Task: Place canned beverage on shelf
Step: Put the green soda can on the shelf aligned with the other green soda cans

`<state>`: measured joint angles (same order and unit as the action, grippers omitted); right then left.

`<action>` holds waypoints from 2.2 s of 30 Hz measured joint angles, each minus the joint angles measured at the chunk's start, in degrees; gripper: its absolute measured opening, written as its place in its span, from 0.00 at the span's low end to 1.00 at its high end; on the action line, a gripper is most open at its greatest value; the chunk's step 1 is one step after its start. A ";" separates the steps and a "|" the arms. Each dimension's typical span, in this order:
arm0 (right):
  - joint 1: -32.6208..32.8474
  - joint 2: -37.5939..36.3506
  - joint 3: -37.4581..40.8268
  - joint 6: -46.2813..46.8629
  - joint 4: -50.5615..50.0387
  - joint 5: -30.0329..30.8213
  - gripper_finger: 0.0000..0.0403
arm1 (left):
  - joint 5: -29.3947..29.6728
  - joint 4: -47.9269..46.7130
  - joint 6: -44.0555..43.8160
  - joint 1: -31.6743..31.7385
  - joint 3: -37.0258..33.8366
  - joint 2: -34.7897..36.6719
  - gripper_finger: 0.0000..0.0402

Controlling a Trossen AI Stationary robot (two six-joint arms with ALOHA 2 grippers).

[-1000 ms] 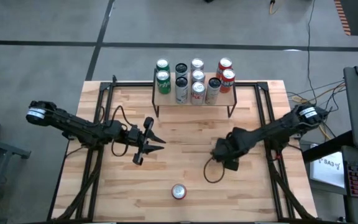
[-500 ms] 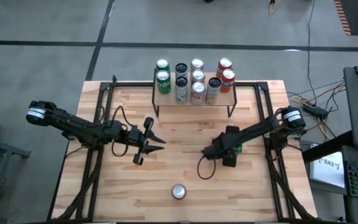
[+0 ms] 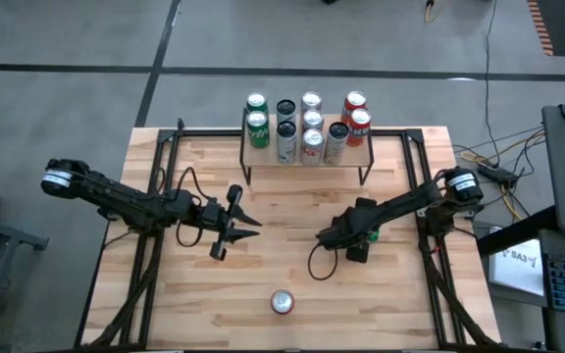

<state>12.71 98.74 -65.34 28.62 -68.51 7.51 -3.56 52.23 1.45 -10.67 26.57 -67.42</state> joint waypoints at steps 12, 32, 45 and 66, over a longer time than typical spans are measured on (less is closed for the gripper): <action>0.13 1.43 1.29 -1.47 7.98 -2.02 0.88 | -0.04 -0.01 -0.02 0.01 0.00 0.00 0.19; 2.43 -5.71 -0.35 -2.14 8.78 4.68 0.71 | 5.17 -1.45 -3.98 -0.01 0.00 0.22 0.25; 3.79 -10.67 -11.79 -13.47 19.63 25.09 0.71 | 18.88 -3.66 0.21 0.42 0.00 0.04 0.74; 1.52 5.84 -28.83 -35.24 26.81 32.98 0.71 | 17.08 1.07 2.44 -0.14 0.00 -8.60 0.79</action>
<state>14.23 104.58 -94.17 -6.61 -41.70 40.48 13.52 53.30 3.90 -10.81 26.57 -76.01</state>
